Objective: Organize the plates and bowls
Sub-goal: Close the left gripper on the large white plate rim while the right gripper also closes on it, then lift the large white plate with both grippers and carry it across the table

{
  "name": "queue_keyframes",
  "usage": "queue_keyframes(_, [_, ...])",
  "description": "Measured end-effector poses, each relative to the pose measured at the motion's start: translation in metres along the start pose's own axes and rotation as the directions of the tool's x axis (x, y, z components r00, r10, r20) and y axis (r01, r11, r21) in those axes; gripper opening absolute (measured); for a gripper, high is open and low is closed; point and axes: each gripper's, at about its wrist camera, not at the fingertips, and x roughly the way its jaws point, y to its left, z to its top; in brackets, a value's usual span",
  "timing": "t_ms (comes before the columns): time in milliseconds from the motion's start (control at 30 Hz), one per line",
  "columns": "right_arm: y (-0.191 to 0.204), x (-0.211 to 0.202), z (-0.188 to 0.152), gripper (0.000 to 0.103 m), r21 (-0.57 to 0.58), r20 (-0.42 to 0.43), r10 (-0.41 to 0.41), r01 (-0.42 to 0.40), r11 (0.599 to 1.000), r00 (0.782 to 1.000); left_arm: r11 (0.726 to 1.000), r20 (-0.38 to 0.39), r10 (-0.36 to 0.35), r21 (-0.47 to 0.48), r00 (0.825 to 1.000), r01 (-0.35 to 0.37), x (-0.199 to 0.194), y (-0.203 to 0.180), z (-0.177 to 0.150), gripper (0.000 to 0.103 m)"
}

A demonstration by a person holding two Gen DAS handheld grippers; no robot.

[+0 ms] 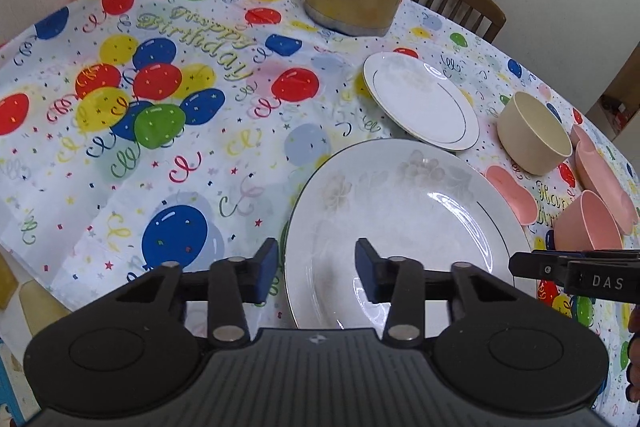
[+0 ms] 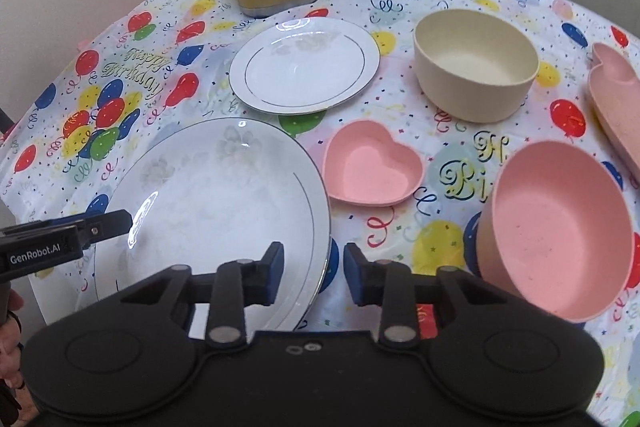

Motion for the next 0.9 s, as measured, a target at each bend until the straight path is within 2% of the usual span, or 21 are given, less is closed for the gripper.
queue_keyframes(67, [-0.002, 0.003, 0.001, 0.021, 0.015, -0.006, 0.013, -0.013, 1.0, 1.0, 1.0, -0.009, -0.005, -0.004, 1.0, 0.005, 0.003, 0.003, 0.0, 0.033])
queue_keyframes(333, [-0.012, 0.012, 0.005, 0.009, 0.06, -0.035, 0.036, -0.034, 0.998, 0.999, 1.0, -0.038, -0.017, -0.026, 0.999, 0.016, 0.01, 0.01, 0.007, 0.02])
queue_keyframes(467, [-0.014, 0.012, 0.004, 0.008, 0.074, -0.04, 0.043, -0.04, 0.996, 0.998, 0.999, -0.05, -0.021, -0.035, 0.998, 0.02, 0.011, 0.014, 0.008, 0.015])
queue_keyframes(867, [-0.023, -0.015, -0.005, 0.005, 0.078, -0.013, 0.041, -0.04, 0.996, 0.999, 0.998, -0.057, -0.06, -0.036, 0.997, 0.058, -0.008, 0.003, -0.005, 0.014])
queue_keyframes(900, [-0.025, -0.02, -0.008, 0.005, 0.078, -0.01, 0.047, -0.046, 0.996, 0.999, 0.992, -0.047, -0.118, -0.046, 0.992, 0.116, -0.013, 0.001, -0.008, 0.0])
